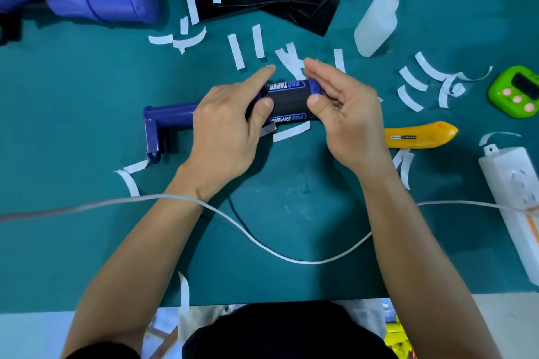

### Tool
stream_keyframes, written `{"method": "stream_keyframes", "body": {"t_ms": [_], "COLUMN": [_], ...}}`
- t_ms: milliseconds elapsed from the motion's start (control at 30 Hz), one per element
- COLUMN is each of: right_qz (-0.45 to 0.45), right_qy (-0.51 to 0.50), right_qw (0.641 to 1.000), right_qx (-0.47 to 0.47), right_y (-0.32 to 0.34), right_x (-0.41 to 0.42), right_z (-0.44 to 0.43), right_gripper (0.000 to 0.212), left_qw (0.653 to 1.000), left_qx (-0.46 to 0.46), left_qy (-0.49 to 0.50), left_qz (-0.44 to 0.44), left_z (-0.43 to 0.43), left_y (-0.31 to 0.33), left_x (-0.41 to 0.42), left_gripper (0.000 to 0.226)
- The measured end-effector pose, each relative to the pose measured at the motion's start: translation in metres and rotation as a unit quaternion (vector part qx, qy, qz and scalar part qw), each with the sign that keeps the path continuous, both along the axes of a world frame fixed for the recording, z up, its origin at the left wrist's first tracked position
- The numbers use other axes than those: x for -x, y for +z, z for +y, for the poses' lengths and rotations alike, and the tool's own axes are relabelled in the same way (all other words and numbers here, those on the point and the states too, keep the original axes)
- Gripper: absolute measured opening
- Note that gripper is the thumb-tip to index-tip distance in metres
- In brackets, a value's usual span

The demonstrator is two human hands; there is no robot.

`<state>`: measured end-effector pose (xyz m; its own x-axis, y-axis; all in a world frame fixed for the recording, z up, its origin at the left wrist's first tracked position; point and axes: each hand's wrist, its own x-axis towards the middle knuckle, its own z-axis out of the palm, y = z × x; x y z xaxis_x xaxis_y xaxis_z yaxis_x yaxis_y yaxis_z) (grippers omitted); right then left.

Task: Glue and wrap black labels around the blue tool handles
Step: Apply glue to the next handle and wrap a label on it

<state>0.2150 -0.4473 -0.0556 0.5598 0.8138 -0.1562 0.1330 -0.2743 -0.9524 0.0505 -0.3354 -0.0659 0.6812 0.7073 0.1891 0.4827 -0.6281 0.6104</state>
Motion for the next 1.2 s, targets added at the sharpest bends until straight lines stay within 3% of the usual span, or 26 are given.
{"method": "stream_keyframes", "body": {"t_ms": [233,333,500,600,1000,1200], "right_qz": [-0.018,-0.074,-0.127,-0.107,0.033,-0.010], "right_qy": [-0.011,-0.069,-0.105,-0.098,-0.005,-0.124], "right_qw": [0.999,0.994,0.985,0.989,0.999,0.992], "right_qx": [0.031,0.051,0.056,0.038,0.015,-0.026], "right_y": [0.001,0.004,0.005,0.004,-0.005,0.014], "right_x": [0.002,0.017,0.041,0.041,-0.001,-0.017], "right_z": [0.001,0.006,0.015,0.016,0.001,-0.019], "right_gripper": [0.042,0.033,0.039,0.035,0.049,0.036], "left_qw": [0.998,0.999,0.998,0.998,0.999,0.998], "left_qx": [0.053,0.028,-0.020,-0.032,-0.031,-0.056], "left_qy": [-0.012,0.006,0.024,0.018,0.006,0.011], "left_qz": [0.028,-0.022,-0.056,-0.054,-0.044,-0.028], "left_z": [0.006,0.000,-0.004,-0.003,-0.003,0.004], "left_y": [0.001,-0.001,-0.007,-0.008,-0.012,-0.011], "left_x": [0.007,0.003,-0.005,-0.004,-0.002,-0.003], "left_gripper": [0.045,0.043,0.043,0.042,0.037,0.035]}}
